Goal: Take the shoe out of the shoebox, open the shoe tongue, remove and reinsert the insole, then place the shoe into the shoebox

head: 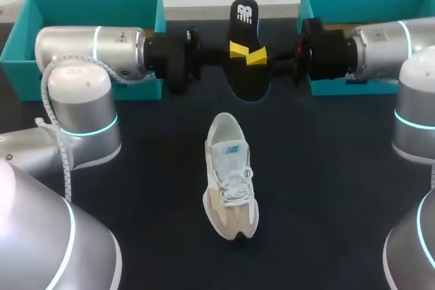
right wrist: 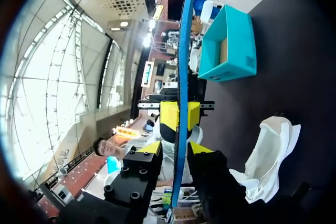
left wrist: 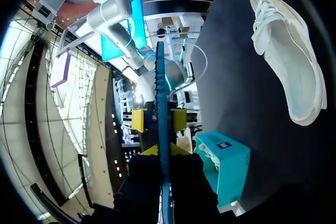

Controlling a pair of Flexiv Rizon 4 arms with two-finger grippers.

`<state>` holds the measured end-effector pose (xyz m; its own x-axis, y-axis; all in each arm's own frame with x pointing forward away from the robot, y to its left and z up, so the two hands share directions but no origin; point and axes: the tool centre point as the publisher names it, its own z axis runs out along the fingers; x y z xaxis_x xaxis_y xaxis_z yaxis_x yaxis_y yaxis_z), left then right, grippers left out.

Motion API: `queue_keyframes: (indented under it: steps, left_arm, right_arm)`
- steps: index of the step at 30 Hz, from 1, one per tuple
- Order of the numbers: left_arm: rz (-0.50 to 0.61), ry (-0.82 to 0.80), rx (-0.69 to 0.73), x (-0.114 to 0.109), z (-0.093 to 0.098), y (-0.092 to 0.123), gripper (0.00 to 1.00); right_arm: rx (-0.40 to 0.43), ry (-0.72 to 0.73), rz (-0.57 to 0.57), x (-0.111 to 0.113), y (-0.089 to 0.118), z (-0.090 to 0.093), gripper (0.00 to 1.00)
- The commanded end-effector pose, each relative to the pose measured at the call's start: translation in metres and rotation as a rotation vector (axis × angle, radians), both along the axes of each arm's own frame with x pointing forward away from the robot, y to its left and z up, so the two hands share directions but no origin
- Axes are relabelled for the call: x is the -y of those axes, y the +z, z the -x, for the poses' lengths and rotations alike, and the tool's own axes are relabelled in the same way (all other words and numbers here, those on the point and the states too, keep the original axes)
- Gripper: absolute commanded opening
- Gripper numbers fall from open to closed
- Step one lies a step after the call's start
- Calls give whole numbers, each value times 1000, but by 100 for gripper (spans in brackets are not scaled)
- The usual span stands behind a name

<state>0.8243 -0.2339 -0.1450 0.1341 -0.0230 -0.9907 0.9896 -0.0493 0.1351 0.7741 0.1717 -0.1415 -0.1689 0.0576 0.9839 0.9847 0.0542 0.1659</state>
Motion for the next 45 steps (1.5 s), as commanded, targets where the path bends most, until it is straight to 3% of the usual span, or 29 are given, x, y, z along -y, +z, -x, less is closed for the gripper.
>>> queue_keyframes:
  steps: [1,4,10,19,20,21,22,28,32,37,42,45]
  left_arm:
    - [6,0,5,6,-1,-2,0]
    - [10,2,2,7,-1,-2,0]
    - [16,-1,3,7,0,-1,0]
    - [10,-11,-37,-1,7,5,0]
    - [4,-1,-42,-3,7,6,38]
    - [-4,7,-54,-6,6,6,87]
    - [-4,14,-57,-9,5,7,100]
    - [-15,63,-122,-33,0,15,100]
    - [-66,78,-266,-53,2,13,100]
    - [-168,109,-512,-82,6,-1,100]
    - [-233,140,-664,-97,8,-10,100]
    - [-280,188,-847,-108,10,-23,100]
  right_arm:
    - [0,10,-1,-2,-1,-4,29]
    - [1,14,-3,-3,-2,-4,27]
    - [-1,21,-6,-5,-3,-5,2]
    - [13,11,10,-4,-2,-5,0]
    - [16,1,20,-3,-2,-6,0]
    - [18,-4,25,-2,-2,-6,0]
    - [20,-9,24,-1,-2,-6,0]
    - [40,-46,45,5,-5,-11,0]
    - [75,-86,64,5,-8,-15,0]
    - [247,-182,60,6,-8,-19,0]
    - [349,-185,74,3,-5,-20,0]
    - [470,-167,81,-1,-1,-21,0]
